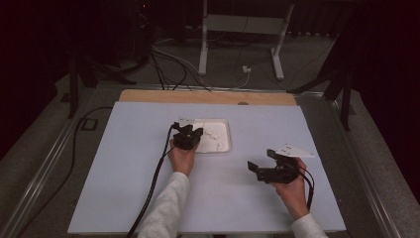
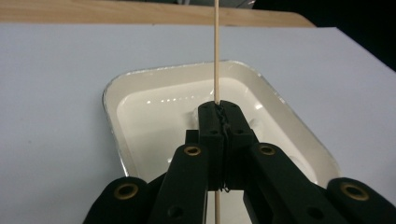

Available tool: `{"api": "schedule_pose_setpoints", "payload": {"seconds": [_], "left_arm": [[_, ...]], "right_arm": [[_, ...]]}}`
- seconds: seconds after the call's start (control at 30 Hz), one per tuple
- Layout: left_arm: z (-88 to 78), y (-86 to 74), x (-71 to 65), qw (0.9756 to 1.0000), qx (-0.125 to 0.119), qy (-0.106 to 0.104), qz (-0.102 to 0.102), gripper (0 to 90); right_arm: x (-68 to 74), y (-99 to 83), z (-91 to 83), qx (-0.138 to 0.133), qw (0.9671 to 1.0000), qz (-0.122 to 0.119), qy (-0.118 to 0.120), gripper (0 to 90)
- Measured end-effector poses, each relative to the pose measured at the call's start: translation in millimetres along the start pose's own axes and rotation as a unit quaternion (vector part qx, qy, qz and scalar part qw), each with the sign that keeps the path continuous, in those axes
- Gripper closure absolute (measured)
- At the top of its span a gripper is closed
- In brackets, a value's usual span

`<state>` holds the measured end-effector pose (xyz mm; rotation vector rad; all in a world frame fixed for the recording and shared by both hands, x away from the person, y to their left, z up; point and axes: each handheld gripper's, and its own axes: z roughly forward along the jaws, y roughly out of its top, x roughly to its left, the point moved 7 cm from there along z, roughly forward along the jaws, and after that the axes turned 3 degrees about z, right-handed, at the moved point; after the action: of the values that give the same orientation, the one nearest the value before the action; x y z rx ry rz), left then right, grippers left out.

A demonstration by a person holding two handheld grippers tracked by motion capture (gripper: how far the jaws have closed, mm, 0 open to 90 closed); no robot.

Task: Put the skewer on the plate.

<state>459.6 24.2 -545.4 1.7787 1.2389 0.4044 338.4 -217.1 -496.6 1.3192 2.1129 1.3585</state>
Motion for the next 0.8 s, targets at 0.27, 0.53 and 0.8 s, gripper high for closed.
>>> {"api": "schedule_pose_setpoints", "payload": {"seconds": [0.27, 0.53, 0.8], "left_arm": [[13.7, -12.1, 2.0, 0.9993, 0.027, 0.022, -0.014, 89.6], [19.3, -16.8, 5.8, 0.9981, 0.039, 0.043, -0.021, 89.6], [17.9, -14.6, 4.0, 0.9989, 0.032, 0.028, -0.02, 71.4]], "right_arm": [[-7.7, -2.3, -11.0, -0.009, 0.9999, 0.008, -0.007, 7.1], [-5.9, -1.8, -11.8, -0.012, 0.9999, 0.004, -0.005, 7.1], [-5.2, -1.9, -12.8, -0.013, 0.9999, 0.002, -0.005, 6.9]]}}
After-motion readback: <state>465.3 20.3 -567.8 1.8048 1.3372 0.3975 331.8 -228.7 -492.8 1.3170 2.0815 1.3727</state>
